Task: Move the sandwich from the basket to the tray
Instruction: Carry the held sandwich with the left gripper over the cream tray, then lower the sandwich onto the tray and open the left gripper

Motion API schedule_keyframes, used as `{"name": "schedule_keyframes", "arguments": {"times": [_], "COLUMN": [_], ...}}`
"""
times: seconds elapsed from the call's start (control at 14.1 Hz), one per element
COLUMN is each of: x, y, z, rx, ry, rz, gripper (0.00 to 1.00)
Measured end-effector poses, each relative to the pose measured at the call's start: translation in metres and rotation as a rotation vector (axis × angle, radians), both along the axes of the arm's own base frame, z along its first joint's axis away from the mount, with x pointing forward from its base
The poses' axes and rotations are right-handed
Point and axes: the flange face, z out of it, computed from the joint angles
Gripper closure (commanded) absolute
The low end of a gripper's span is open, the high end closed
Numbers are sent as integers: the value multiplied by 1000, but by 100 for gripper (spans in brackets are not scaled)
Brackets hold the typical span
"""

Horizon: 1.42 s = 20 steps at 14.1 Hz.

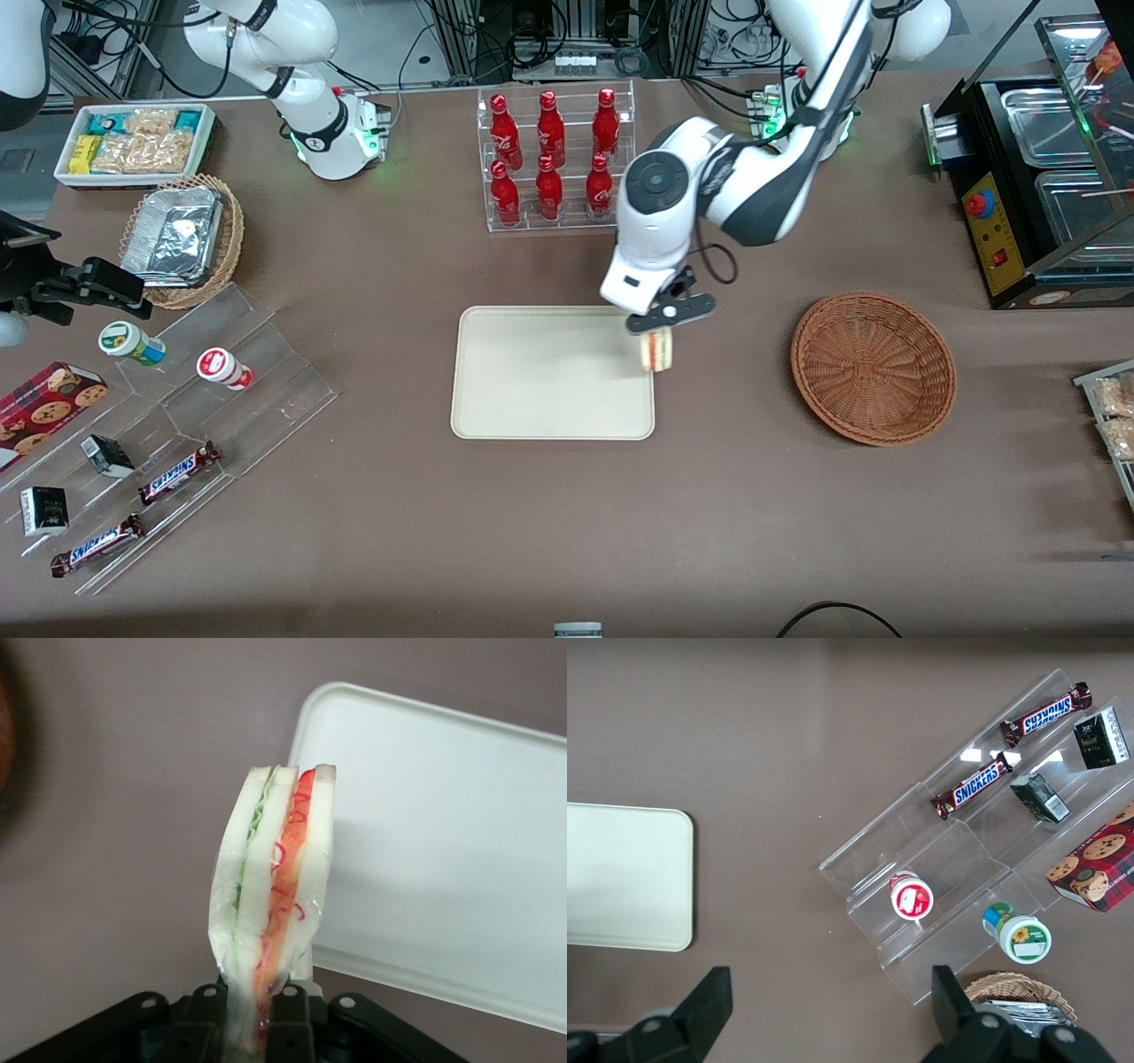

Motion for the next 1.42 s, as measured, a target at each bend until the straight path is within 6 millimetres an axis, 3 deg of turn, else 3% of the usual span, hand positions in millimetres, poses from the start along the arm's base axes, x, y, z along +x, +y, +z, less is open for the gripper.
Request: {"name": "schedule_keyframes", "arguments": {"times": [0.28,0.57,0.85,1.13,1.21,1.35,1.42], "x": [2,11,12,15,14,12,10], "y": [-36,-47,-46,-52,-52,-56,-58], "z": [-46,-89,-116,-127,-127,-126,-126], "rx": [-2,29,71,37,36,36,37], "ry": [-8,-23,-34,-66,-67,-70,-71], "rz": [-44,-80,-115,-124,-124,-133,-139], "gripper": [94,94,94,92,84,6,0]}}
